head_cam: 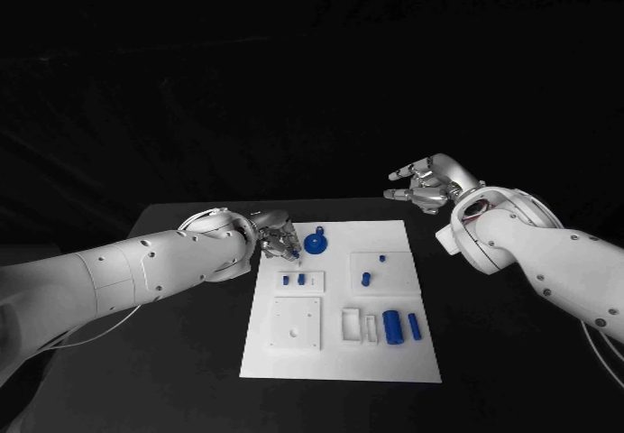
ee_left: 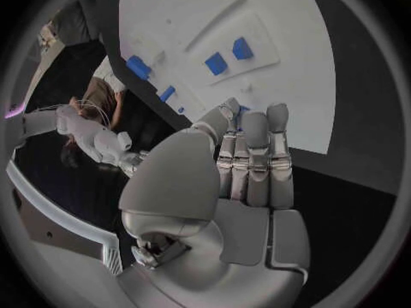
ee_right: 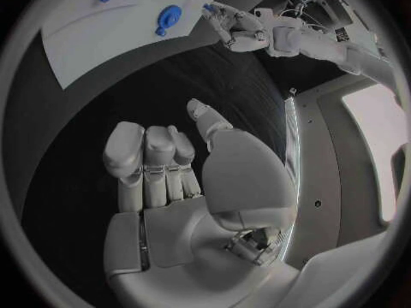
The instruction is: Assemble the parts on the task board
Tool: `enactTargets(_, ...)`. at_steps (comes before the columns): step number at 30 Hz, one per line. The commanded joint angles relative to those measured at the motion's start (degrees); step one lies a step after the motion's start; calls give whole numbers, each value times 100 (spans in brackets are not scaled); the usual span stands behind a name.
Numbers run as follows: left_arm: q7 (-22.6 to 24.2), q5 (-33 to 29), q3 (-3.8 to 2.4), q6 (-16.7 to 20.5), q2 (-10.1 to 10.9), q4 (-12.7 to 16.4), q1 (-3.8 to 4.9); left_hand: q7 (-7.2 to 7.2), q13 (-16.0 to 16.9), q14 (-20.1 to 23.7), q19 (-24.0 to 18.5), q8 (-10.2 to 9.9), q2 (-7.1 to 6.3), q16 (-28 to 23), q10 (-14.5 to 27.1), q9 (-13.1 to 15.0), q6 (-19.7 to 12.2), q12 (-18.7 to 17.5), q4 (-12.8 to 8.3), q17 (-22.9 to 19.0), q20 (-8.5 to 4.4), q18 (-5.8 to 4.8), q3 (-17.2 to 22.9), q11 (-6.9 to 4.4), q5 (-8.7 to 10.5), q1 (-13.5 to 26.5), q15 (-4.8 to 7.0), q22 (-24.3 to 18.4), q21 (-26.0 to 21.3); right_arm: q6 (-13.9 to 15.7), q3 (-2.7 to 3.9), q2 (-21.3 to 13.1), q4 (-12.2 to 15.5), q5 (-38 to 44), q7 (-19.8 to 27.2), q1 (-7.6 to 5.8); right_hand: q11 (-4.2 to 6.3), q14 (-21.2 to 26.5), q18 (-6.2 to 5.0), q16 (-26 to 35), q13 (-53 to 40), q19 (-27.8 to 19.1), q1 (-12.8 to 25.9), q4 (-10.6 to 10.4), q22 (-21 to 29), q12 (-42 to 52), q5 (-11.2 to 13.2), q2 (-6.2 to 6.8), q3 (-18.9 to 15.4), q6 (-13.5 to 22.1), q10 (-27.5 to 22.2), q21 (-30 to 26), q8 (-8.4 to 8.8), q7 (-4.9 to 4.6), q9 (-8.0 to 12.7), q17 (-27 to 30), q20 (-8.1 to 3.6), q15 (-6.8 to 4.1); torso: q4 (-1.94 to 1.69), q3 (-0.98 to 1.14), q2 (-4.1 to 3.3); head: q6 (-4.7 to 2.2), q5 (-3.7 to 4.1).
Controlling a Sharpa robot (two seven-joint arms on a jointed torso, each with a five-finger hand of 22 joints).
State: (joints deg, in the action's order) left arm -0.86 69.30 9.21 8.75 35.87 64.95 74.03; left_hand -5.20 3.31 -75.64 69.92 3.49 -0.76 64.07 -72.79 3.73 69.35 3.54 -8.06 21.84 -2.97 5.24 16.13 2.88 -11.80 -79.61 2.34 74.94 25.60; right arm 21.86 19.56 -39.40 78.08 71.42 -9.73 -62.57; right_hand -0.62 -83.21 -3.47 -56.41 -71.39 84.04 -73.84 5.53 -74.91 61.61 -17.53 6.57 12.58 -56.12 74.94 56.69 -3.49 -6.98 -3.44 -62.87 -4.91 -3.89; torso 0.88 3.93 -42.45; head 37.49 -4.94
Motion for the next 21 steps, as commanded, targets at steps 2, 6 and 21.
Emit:
enactTargets(2, 49, 114, 15, -147, -78, -82, -47, -15, 2, -2, -31, 12, 12, -23, 48, 9, -18, -23, 13, 5, -10, 79, -6, -1, 15, 16, -30, 109, -5, -69, 2, 9, 7, 41, 42, 2, 22, -9, -107, 12, 1, 127, 17, 8, -731, -20, -21, -21, -36, -28, -24, -29, 2, 10, -5, 0, 16, 16, 10, 8, 3, 15, -2)
enactTargets(6, 59, 133, 22, -163, -111, -152, -70, -15, 3, 4, -33, 13, 12, -31, 52, 9, -23, -23, 19, 7, -10, 79, -8, -1, 14, 3, -31, 109, -8, -69, 2, 5, 7, 41, 42, 2, 22, -9, -107, 12, 1, 127, 17, 8, -731, -20, -21, -21, -36, -28, -24, -29, 2, 10, -5, 0, 16, 16, 1, 9, 8, 23, 8)
enactTargets(21, 101, 143, 83, -237, -203, -344, -86, -18, 2, 11, -41, 12, 11, -35, 49, 9, -21, -23, 12, 10, -11, 80, -1, 1, 11, -5, -30, 112, -7, -71, 2, -11, 21, 44, 38, 2, 23, -9, -107, 12, 0, 128, 5, 19, -731, -18, -22, -25, -27, -31, -24, -30, 2, 10, -6, 0, 15, 15, 4, 6, 6, 32, 4)
